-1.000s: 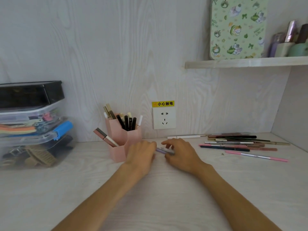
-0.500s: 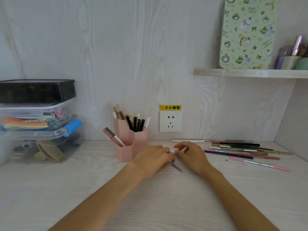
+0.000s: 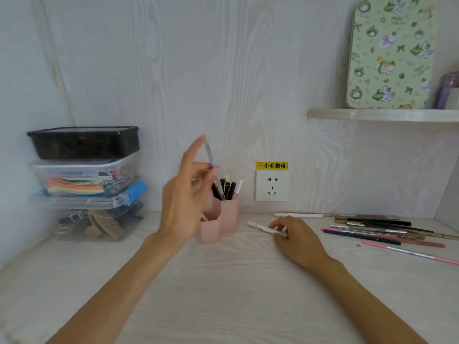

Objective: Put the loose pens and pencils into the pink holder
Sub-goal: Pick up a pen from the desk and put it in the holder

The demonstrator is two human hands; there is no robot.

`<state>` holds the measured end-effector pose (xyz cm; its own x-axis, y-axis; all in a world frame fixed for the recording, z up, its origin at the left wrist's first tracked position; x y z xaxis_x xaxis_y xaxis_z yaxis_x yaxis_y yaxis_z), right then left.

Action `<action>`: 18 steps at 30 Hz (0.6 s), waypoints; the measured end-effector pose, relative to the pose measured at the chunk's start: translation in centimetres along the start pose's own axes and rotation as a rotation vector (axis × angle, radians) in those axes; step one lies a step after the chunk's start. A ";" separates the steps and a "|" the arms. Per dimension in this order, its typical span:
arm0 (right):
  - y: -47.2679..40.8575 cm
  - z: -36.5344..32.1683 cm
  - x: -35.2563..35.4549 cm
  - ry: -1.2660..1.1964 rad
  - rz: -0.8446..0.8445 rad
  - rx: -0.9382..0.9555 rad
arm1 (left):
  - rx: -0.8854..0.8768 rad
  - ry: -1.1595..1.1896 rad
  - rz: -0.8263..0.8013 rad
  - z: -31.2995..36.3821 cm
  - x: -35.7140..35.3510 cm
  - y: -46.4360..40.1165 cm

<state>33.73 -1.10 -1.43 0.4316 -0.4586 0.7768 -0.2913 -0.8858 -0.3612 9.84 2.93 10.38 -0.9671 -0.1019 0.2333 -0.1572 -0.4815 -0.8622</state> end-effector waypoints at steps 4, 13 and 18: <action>0.2 -0.4 -0.1 0.017 -0.003 0.021 | 0.047 0.043 0.247 -2.5 3.4 -4.0; -0.1 0.0 -0.1 -0.020 0.006 -0.017 | 0.107 -0.307 0.183 -5.0 1.4 -4.6; -0.3 0.1 -0.3 -0.009 -0.003 0.001 | 0.104 -0.305 0.202 -3.8 2.4 -5.9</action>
<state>33.83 -0.68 -1.61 0.4400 -0.4564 0.7734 -0.2892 -0.8873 -0.3592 7.66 8.88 14.35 -0.8699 -0.4509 0.1998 0.0668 -0.5091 -0.8581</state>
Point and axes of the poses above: each hand's wrist, its own y-axis away from the middle knuckle, its own x-axis out of the back of the hand, z = x × y, the point moved 6 cm from there along -y, towards the middle knuckle, and after that the axes turned 4 degrees about -y, right-handed, at the moved point
